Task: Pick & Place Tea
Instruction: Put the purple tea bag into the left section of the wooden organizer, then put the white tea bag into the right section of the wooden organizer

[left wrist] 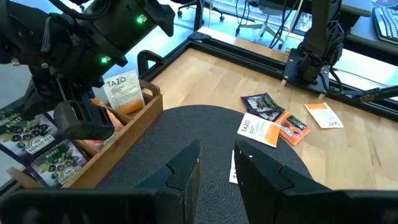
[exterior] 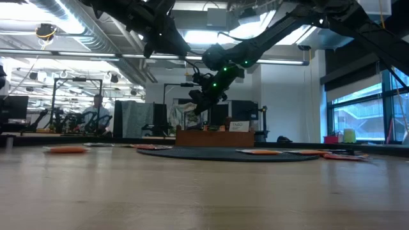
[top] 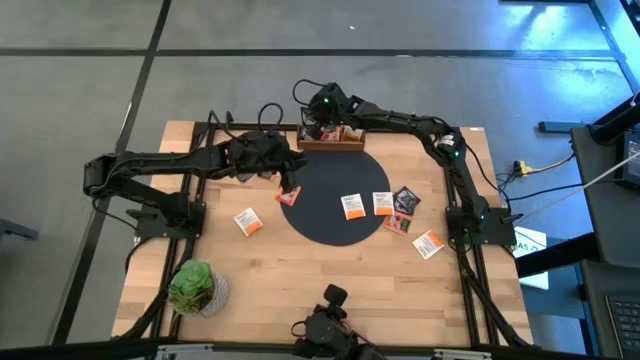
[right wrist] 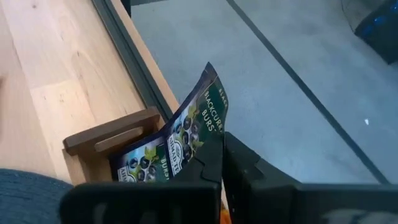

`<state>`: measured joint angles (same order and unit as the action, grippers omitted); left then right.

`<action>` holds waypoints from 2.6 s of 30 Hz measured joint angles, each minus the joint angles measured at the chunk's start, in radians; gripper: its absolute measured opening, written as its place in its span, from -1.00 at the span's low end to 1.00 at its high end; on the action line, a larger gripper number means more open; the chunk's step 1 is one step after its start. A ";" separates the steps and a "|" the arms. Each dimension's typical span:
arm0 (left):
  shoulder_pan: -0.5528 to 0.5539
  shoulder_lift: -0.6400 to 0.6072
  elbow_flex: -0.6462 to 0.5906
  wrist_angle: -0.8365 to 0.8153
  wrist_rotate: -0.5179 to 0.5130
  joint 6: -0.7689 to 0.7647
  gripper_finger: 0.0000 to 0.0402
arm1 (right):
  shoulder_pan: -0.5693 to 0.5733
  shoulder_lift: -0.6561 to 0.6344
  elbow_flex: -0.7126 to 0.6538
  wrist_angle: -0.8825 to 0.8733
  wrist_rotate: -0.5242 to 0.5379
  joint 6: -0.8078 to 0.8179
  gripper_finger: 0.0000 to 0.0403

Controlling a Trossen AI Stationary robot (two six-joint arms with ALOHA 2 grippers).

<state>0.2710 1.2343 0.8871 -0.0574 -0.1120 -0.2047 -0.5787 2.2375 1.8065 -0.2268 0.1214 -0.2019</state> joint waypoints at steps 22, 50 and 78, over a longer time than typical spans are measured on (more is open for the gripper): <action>-0.001 0.000 0.000 0.000 0.001 -0.002 -0.53 | 0.035 0.001 -0.090 -0.011 0.091 0.115 -0.87; -0.001 0.000 0.000 0.000 0.001 0.000 -0.53 | 0.035 0.001 -0.090 -0.016 0.006 -0.072 -0.73; -0.003 0.000 0.000 0.000 0.002 0.001 -0.53 | -0.009 -0.137 0.069 -0.402 -0.527 0.020 -0.02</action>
<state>0.2677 1.2339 0.8875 -0.0576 -0.1100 -0.2039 -0.5873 2.1002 1.8751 -0.6289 -0.4061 -0.1817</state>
